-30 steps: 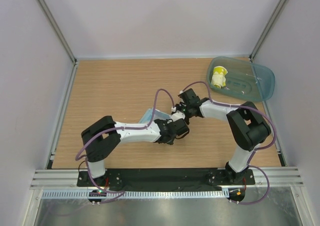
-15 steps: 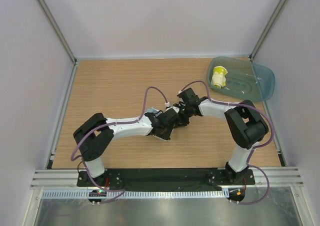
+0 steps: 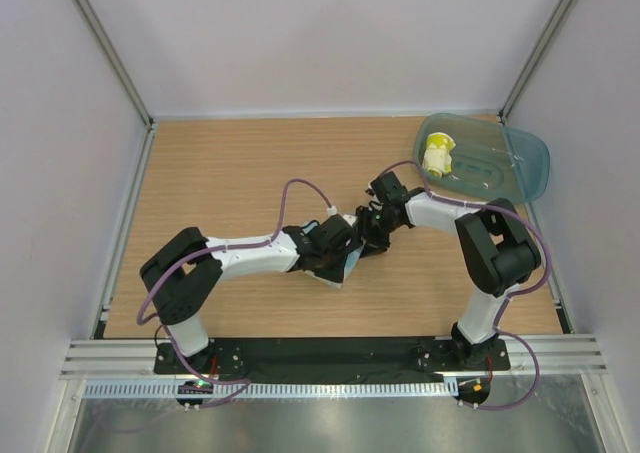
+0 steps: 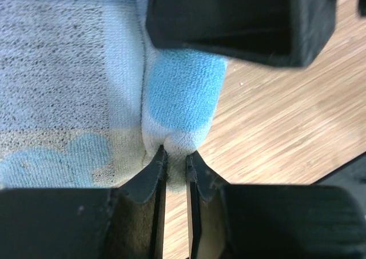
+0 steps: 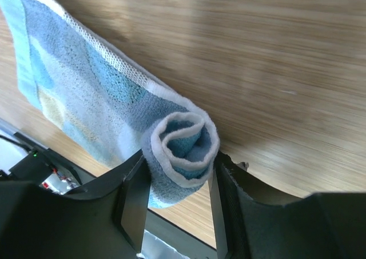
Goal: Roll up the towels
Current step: Roll the towel
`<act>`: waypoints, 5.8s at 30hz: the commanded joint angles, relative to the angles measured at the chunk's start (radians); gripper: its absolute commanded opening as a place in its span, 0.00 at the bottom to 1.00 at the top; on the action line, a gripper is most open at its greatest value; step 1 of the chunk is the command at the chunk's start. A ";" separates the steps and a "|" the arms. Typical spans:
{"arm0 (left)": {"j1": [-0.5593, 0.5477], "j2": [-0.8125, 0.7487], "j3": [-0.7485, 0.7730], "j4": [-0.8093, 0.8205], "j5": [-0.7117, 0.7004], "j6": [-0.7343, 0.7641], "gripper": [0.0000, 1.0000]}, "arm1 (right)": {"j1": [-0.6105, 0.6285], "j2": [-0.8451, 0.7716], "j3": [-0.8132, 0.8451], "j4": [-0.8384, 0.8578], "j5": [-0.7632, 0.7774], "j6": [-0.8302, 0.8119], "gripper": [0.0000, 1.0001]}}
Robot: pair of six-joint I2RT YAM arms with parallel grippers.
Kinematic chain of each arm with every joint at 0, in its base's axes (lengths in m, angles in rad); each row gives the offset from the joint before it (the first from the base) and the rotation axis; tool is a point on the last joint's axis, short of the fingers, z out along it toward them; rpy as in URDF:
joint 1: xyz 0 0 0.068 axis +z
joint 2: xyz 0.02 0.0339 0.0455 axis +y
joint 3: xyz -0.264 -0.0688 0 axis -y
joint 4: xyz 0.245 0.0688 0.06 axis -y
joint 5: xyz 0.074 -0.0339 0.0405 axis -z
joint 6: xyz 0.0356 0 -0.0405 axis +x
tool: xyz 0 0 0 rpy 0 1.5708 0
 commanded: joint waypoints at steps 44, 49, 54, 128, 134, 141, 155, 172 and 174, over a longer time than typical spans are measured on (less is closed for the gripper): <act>0.411 0.045 -0.441 0.646 0.690 -0.600 0.00 | -0.074 -0.284 -0.543 0.881 -0.189 0.192 0.66; 0.434 0.059 -0.424 0.554 0.685 -0.557 0.00 | -0.065 -0.215 -0.540 0.929 -0.180 0.192 0.67; 0.446 0.088 -0.418 0.543 0.700 -0.548 0.00 | -0.033 -0.163 -0.528 0.978 -0.169 0.202 0.67; -0.233 0.101 0.133 -0.281 -0.516 -0.068 0.47 | 0.093 -0.105 -0.228 0.487 -0.074 0.202 0.25; -0.233 0.150 0.131 -0.253 -0.498 -0.055 0.53 | 0.091 -0.095 -0.213 0.466 -0.083 0.200 0.25; -0.189 0.225 0.145 -0.271 -0.464 -0.069 0.49 | 0.093 -0.094 -0.204 0.452 -0.094 0.199 0.25; -0.118 0.170 0.070 -0.167 -0.295 -0.019 0.10 | 0.091 -0.099 -0.204 0.337 -0.051 0.166 0.29; -0.118 -0.002 -0.036 -0.104 -0.149 -0.037 0.08 | -0.030 0.027 -0.064 0.142 0.090 0.103 0.58; -0.118 -0.007 -0.043 -0.106 -0.148 -0.038 0.08 | -0.038 0.029 -0.051 0.125 0.112 0.096 0.58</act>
